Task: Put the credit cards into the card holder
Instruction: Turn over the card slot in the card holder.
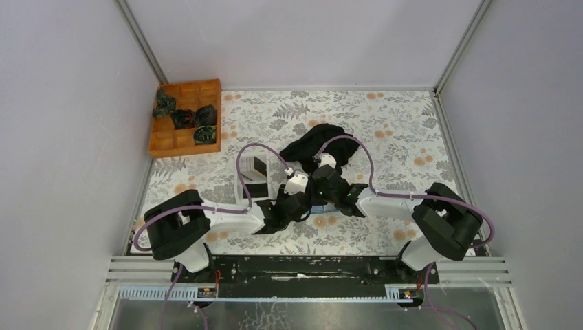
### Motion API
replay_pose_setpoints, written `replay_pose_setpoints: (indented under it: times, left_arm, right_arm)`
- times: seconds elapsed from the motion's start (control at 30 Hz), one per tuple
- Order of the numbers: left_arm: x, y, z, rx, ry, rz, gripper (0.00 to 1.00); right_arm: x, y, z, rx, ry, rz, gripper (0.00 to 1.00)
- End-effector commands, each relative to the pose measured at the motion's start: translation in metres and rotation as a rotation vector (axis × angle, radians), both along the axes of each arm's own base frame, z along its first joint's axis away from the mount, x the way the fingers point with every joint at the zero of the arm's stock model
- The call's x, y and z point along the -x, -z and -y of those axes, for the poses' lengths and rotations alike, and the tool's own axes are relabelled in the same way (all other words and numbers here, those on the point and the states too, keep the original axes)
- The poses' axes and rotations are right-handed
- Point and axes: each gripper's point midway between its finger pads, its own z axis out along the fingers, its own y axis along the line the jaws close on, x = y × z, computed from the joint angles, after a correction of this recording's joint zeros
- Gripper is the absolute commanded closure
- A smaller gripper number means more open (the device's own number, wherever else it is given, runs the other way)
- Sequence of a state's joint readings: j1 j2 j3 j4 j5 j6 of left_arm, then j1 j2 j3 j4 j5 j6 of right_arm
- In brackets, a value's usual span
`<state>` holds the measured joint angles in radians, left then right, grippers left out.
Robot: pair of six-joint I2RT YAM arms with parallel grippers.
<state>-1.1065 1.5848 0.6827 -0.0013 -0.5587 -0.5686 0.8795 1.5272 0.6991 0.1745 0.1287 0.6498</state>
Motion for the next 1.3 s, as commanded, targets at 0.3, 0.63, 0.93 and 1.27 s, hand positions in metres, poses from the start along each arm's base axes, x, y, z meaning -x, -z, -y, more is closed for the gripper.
replay_pose_setpoints:
  times: [0.3,0.63,0.93,1.27]
  left_arm:
    - [-0.001,-0.005,0.0,0.008,-0.023,0.018,0.49]
    - [-0.005,-0.031,0.004,0.067,-0.036,0.048,0.49]
    - [-0.012,-0.047,0.022,0.102,-0.024,0.067,0.49]
    - [-0.017,-0.043,0.036,0.112,-0.015,0.064,0.49]
  right_arm:
    - [0.007,0.014,-0.012,-0.07,-0.01,-0.016,0.66]
    - [0.007,0.003,-0.011,-0.082,-0.019,0.003,0.66]
    - [0.006,-0.014,-0.006,-0.086,-0.011,0.042,0.66]
    - [0.005,-0.02,-0.001,-0.073,-0.006,0.057,0.66]
